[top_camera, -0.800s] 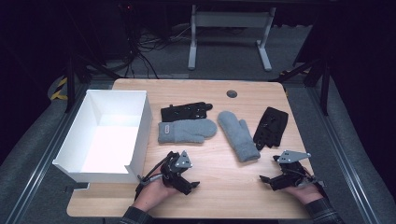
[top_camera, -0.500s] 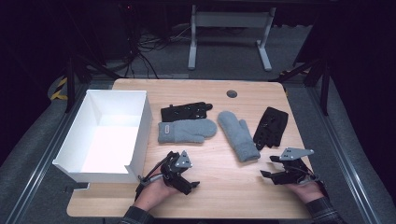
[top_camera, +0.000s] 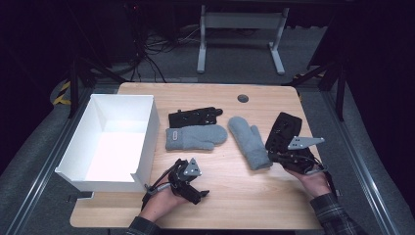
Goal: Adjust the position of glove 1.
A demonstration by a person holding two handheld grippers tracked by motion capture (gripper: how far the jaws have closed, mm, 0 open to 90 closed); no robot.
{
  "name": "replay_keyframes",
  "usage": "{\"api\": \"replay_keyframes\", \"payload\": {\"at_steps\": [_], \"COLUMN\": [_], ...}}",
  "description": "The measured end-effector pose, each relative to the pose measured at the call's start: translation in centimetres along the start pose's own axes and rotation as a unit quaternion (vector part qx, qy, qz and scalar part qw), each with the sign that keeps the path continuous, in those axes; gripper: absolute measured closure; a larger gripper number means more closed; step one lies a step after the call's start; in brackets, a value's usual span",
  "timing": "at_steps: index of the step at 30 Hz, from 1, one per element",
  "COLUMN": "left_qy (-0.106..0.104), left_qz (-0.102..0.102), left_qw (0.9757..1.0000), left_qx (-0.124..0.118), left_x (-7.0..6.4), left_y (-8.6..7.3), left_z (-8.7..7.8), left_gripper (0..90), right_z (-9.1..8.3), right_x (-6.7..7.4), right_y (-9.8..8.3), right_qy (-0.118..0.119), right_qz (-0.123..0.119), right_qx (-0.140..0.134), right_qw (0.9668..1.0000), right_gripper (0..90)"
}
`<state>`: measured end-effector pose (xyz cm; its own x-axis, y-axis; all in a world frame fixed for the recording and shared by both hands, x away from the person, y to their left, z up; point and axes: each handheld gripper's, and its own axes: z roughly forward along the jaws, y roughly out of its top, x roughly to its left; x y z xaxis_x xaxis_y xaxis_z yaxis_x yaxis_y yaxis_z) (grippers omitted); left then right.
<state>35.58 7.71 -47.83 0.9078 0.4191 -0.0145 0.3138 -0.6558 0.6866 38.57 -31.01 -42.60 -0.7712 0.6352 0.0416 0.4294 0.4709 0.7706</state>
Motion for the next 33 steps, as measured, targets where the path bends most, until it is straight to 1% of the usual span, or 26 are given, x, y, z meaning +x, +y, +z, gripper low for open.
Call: {"api": "replay_keyframes", "payload": {"at_steps": [3, 6, 12, 13, 16, 18, 22, 25, 28, 33], "left_qy": [0.0, 0.0, 0.0, 0.0, 0.0, 0.0, 0.0, 0.0, 0.0, 0.0], "left_qz": [-0.003, 0.001, 0.0, -0.002, -0.002, -0.002, -0.001, -0.002, -0.002, -0.002], "left_qw": [1.0, 1.0, 1.0, 1.0, 1.0, 1.0, 1.0, 1.0, 1.0, 1.0], "left_qx": [-0.002, 0.001, 0.001, -0.001, -0.001, -0.001, -0.001, -0.001, -0.001, -0.001], "left_x": [0.0, 0.0, 0.0, 0.0, 0.0, 0.0, 0.0, 0.0, 0.0, 0.0], "left_y": [0.0, 0.0, 0.0, 0.0, 0.0, 0.0, 0.0, 0.0, 0.0, 0.0], "left_z": [0.0, 0.0, 0.0, 0.0, 0.0, 0.0, 0.0, 0.0, 0.0, 0.0], "left_gripper": [0.1, 0.1, 0.1, 0.1, 0.1, 0.1, 0.1, 0.1, 0.1, 0.1], "right_z": [0.5, 1.6, 2.5, 2.8, 3.3, 3.9, 4.5, 4.7, 4.6, 4.6], "right_x": [-0.1, -0.2, -0.5, -0.6, -0.7, -0.8, -0.8, -0.8, -0.6, -0.1], "right_y": [0.4, 1.2, 1.7, 1.9, 2.0, 1.9, 1.8, 1.7, 1.7, 1.7], "right_qy": [0.004, 0.008, 0.009, 0.013, 0.012, 0.013, 0.015, 0.016, 0.011, 0.022], "right_qz": [-0.003, -0.009, -0.01, -0.011, -0.013, -0.011, -0.012, -0.01, -0.016, -0.02], "right_qx": [0.0, 0.007, 0.005, 0.008, 0.014, 0.021, 0.032, 0.032, 0.034, 0.034], "right_qw": [1.0, 0.9999, 0.9999, 0.9998, 0.9998, 0.9996, 0.9993, 0.9993, 0.9992, 0.999], "right_gripper": [90.0, 90.0, 90.0, 90.0, 90.0, 90.0, 90.0, 90.0, 90.0, 90.0]}}
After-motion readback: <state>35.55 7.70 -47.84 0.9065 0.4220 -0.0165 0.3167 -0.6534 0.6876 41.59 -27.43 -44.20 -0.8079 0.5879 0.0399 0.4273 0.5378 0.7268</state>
